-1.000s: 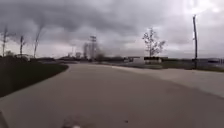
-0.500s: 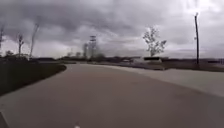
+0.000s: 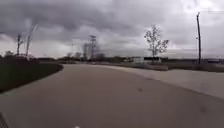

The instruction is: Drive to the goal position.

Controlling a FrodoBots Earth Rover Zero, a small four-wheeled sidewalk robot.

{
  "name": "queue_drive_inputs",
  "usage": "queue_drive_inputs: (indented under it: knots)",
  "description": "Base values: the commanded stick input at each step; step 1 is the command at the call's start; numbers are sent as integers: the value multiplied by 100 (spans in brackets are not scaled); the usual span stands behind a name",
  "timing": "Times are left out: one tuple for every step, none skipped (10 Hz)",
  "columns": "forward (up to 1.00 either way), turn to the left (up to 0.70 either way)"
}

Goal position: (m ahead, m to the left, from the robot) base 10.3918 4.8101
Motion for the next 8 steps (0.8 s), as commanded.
queue_drive_inputs:
  knots:
    - [100, 37]
    - [100, 27]
    - [100, 0]
    - [100, 0]
    - [100, 0]
    - [100, 0]
    - [100, 0]
    - [100, 0]
